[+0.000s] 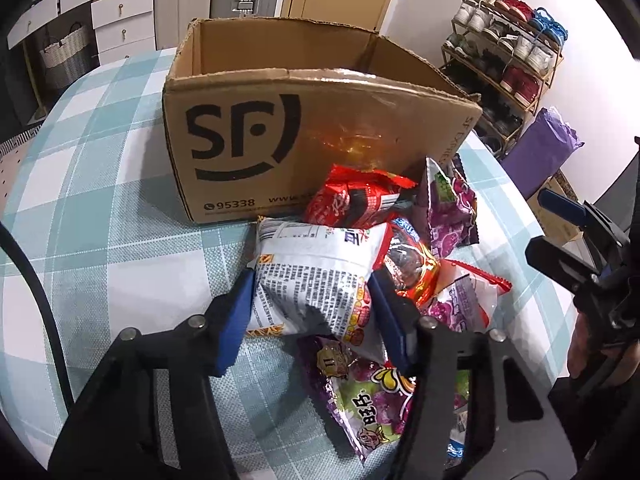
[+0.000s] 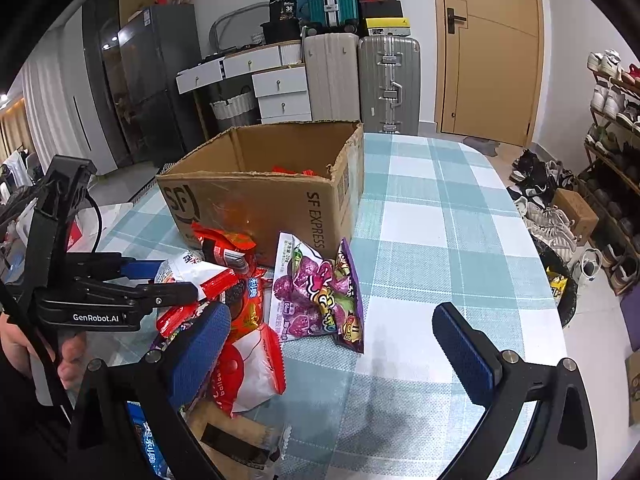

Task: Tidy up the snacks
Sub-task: 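Move both tools back to the snack pile beside the box, then grasp the white printed snack bag with the left gripper while the right grasps a purple candy bag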

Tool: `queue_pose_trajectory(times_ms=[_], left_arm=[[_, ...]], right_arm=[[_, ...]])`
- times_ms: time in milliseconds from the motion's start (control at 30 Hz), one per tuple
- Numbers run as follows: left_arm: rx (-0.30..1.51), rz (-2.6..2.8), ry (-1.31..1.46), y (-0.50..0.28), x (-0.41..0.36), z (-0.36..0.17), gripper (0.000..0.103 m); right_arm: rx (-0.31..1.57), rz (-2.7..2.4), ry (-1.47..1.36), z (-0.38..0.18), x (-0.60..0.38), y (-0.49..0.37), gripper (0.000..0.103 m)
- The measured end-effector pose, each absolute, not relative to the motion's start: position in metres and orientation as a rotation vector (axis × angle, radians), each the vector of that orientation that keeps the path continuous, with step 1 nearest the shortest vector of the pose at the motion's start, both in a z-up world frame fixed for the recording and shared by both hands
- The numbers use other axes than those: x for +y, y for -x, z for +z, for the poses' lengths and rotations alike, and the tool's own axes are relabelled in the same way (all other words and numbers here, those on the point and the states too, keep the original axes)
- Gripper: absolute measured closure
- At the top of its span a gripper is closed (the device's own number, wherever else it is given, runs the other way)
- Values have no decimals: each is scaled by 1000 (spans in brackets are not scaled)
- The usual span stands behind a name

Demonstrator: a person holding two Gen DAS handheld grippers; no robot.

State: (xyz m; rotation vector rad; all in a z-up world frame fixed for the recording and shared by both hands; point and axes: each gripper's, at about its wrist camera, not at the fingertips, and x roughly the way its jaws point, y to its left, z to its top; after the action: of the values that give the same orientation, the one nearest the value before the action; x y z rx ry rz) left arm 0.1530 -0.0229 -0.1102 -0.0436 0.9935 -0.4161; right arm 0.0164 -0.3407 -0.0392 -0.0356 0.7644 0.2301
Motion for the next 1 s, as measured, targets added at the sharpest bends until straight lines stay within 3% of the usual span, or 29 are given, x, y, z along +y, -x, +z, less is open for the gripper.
queue_pose_trajectory(times_ms=[300,1000], left_arm=[[975,-419,15,-142,-27,-109,57],[965,-422,67,-108,-6,-97,57]], right_arm=[[766,227,27,-42,-343,-14,0],[777,213,-19,-48,-350,-15,0]])
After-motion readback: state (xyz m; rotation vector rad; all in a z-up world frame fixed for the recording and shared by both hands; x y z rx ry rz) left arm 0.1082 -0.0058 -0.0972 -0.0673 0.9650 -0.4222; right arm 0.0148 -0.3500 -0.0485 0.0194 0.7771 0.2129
